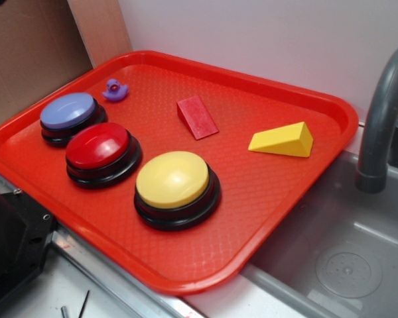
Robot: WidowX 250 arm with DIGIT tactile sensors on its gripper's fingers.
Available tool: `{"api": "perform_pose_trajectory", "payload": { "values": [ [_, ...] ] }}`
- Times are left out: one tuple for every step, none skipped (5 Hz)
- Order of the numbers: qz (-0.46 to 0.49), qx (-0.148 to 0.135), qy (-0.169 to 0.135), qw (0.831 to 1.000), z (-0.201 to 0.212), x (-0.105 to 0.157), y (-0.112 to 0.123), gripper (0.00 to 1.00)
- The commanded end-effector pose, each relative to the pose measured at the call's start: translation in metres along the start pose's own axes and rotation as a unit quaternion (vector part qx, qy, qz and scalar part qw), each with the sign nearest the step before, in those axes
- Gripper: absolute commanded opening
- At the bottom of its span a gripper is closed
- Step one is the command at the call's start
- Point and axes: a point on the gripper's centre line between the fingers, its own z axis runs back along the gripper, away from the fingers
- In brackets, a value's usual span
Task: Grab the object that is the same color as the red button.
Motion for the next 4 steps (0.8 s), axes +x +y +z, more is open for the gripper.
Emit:
{"api": "perform_pose_trajectory", "payload": {
  "values": [
    [0.000, 0.000, 0.000, 1.000, 0.000, 0.000, 0.000, 1.00],
    [0.056, -0.014, -0.001, 0.998, -0.014, 0.016, 0.000, 1.00],
    [0.112, -0.015, -0.001, 0.994, -0.034, 0.034, -0.004, 1.00],
    [0.215, 0.005, -0.016, 0.977, -0.057, 0.054, -0.006, 1.00]
  ]
}}
